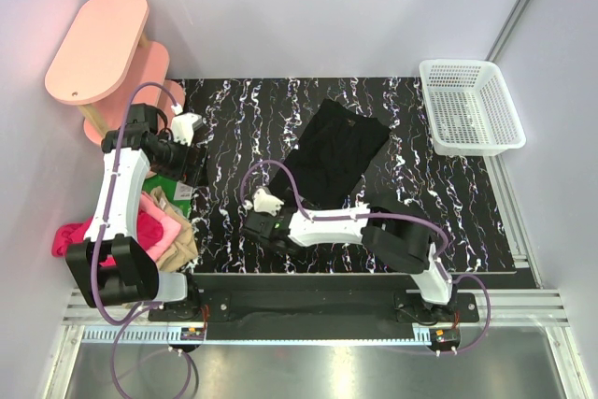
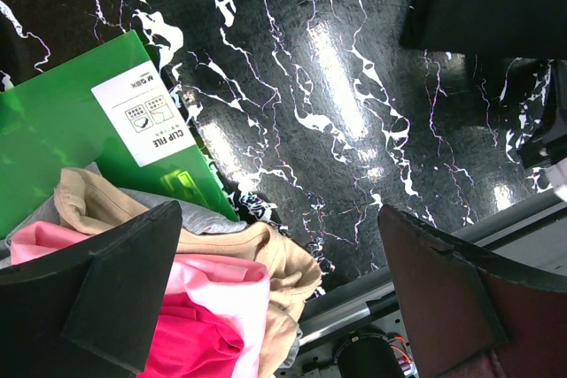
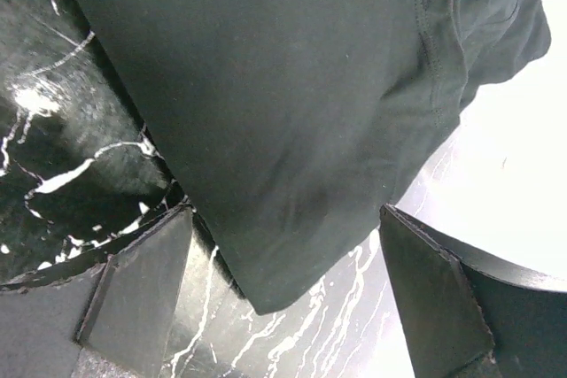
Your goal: Fold and stack the t-shirts
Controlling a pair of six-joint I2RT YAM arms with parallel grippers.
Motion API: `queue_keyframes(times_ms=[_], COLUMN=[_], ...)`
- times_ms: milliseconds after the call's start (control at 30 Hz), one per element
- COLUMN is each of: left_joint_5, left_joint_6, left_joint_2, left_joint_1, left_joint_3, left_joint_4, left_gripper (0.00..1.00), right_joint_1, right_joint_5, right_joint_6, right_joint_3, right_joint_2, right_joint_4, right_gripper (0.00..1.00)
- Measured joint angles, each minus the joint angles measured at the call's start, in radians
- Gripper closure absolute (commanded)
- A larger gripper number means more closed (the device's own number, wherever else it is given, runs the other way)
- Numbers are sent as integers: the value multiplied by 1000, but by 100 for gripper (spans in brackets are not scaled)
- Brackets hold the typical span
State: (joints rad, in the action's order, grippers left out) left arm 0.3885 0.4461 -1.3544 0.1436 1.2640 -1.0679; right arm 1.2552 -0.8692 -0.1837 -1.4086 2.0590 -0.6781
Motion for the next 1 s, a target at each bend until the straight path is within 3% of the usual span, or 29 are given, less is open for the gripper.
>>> queue_keyframes(times_ms=[333, 633, 867, 967, 1000], left_joint_5=[0, 0, 0, 0, 0], left_joint_6=[0, 0, -1, -1, -1], left_joint_2=[0, 0, 0, 0, 0], left_joint_1=[0, 0, 0, 0, 0], left_joint_3=[0, 0, 0, 0, 0], left_joint_4=[0, 0, 0, 0, 0], left_gripper=[1, 1, 1, 1, 1], right_joint_1=[26, -10, -71, -71, -71], right_joint_5=[10, 24, 45, 68, 74], right_joint_6=[-4, -27, -50, -58, -59], right_joint_3=[-79, -80, -37, -34, -34], right_joint_2=[65, 77, 61, 62, 63], right_joint_4=[1, 53, 114, 124, 129], right_gripper=[12, 24, 43, 62, 74])
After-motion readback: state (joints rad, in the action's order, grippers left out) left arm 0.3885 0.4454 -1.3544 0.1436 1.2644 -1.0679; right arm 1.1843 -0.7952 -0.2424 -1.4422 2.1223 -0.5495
